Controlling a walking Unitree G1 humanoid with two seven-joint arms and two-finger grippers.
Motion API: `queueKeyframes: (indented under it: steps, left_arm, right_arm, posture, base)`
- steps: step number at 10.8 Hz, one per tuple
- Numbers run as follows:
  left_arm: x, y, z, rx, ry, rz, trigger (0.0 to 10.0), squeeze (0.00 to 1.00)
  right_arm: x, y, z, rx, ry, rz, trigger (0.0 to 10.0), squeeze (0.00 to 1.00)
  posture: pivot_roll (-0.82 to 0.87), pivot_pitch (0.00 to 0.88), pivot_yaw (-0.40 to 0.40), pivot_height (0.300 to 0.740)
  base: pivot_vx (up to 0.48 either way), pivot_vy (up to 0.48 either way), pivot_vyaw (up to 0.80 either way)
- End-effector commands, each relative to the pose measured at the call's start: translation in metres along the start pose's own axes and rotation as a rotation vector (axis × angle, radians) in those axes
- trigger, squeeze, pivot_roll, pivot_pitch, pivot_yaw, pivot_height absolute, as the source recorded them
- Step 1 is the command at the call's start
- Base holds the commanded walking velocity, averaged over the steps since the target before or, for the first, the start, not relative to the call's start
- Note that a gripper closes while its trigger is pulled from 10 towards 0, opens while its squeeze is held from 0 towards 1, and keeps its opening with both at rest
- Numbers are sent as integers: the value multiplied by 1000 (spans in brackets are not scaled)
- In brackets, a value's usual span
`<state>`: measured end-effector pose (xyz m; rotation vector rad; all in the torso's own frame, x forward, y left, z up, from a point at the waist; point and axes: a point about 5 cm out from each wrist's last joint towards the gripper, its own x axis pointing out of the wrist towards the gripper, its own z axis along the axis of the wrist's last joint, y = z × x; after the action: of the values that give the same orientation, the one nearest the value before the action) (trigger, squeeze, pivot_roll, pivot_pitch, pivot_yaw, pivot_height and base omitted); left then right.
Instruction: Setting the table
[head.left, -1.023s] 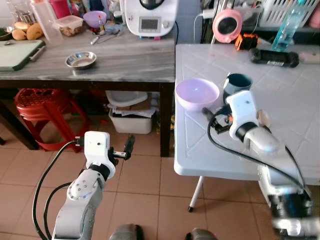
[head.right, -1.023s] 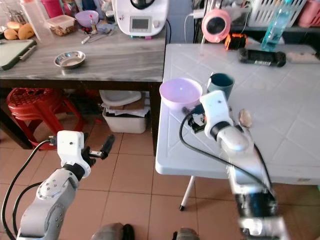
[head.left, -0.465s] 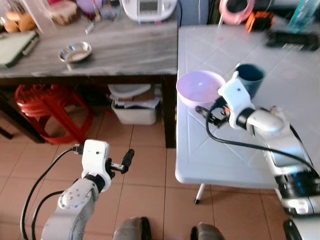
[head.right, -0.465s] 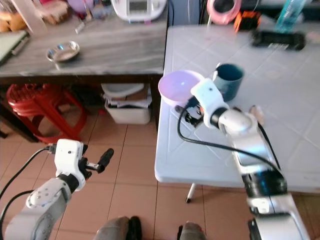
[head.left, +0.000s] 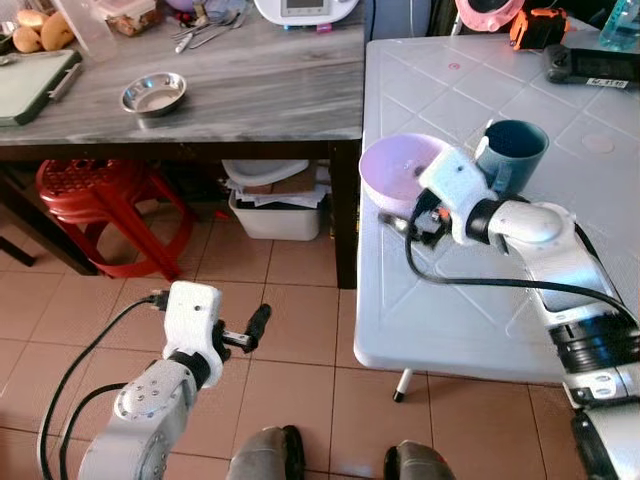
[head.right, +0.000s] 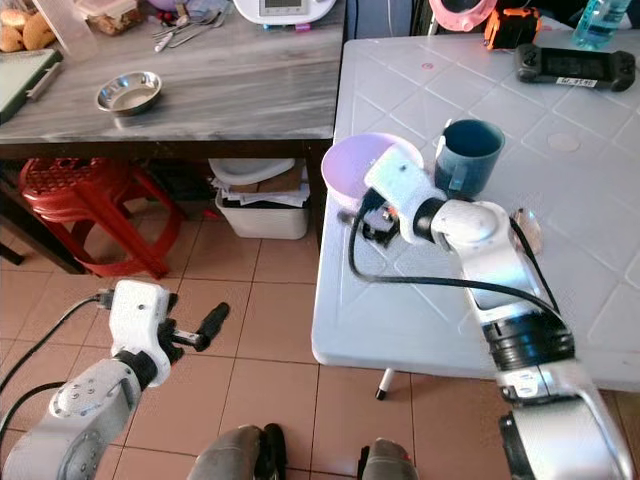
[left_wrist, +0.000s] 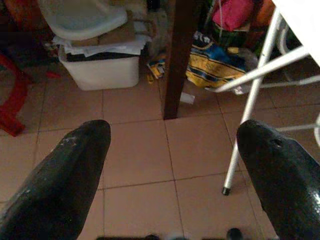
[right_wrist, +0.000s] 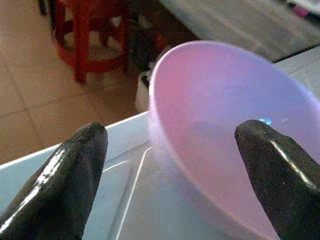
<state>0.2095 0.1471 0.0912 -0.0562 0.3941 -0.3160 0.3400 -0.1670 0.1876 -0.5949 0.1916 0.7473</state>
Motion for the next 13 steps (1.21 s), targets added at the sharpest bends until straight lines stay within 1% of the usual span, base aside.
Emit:
queueKeyframes:
  steps: [1,2,3,4,7,11,13]
  left_arm:
    - [-2,1,-2,9,20,3,10000,0]
    - [-2,0,-3,7,29,1,10000,0]
    - [-1,0,-4,5,33,-1,10000,0]
    - [-1,-1,-5,-3,42,-6,10000,0]
    - [0,-1,-6,-3,50,-12,10000,0]
    - [3,-1,-6,0,58,-17,10000,0]
    - [5,-1,-6,2,59,-19,10000,0]
  right_arm:
    - [3,1,4,-39,-1,44,10000,0]
    - [3,1,2,-67,21,67,9294,0]
    - [3,-2,-2,-129,57,66,0,0]
    - [1,-6,-5,-204,81,52,0,0]
    - [0,-10,-14,-291,133,42,0,0]
    - [-4,-14,-25,-315,178,46,0,0]
    - [-4,-13,-27,-318,180,51,0,0]
  posture:
    - [-5,141,123,740]
    - [-7,139,121,740]
    - [-10,137,119,740]
    - [-10,133,117,740]
    - [-10,126,120,740]
    - [-16,122,122,740]
    - [-18,121,123,740]
  base:
    - [0,0,0]
    - [0,0,0]
    - [0,0,0]
    - [0,0,0]
    - [0,0,0]
    - [0,0,0]
    - [0,0,0]
